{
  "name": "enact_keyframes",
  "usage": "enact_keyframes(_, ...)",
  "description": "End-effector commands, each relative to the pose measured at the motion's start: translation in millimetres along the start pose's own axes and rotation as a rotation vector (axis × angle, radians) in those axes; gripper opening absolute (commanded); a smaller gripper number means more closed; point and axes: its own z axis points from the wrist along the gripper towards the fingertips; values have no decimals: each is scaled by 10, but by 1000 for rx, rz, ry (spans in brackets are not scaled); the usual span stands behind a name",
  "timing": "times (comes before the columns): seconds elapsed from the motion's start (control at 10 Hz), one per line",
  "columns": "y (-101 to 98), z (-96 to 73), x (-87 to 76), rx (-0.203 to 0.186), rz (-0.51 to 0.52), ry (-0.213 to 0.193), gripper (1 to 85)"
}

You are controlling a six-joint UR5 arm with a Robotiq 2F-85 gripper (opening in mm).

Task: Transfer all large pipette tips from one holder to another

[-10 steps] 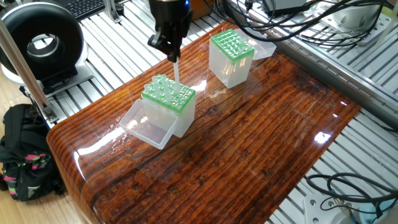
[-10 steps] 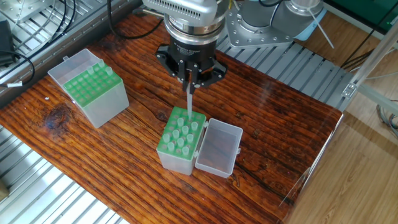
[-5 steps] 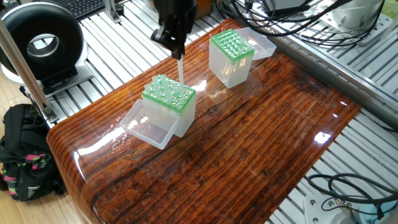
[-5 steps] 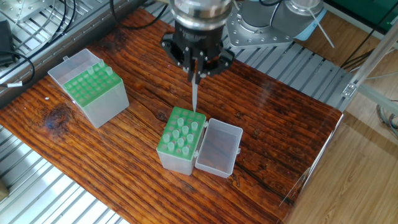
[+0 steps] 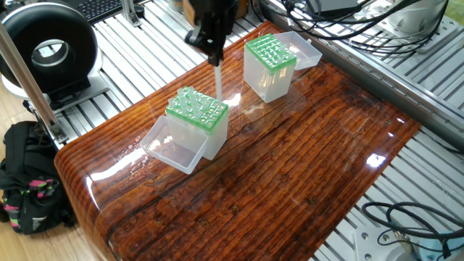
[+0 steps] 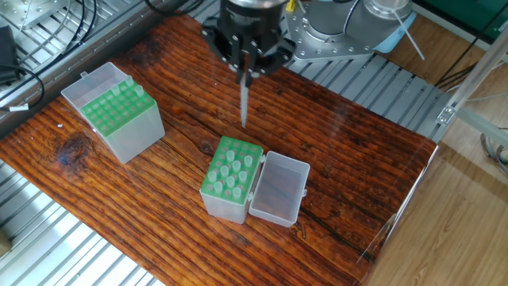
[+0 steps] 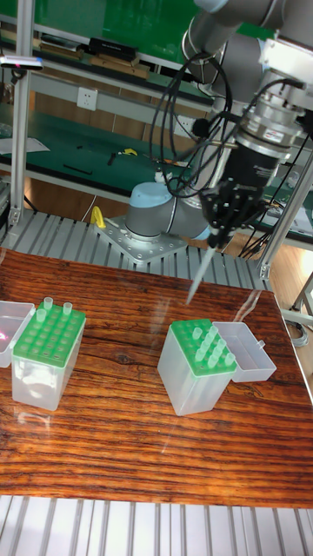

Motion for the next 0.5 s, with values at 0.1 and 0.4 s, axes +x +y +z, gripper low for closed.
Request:
enact_keyframes(0.1,-521,86,22,89,-151,-6,67)
enact_keyframes(0.4,-317,90,-132,18,-202,-71,87)
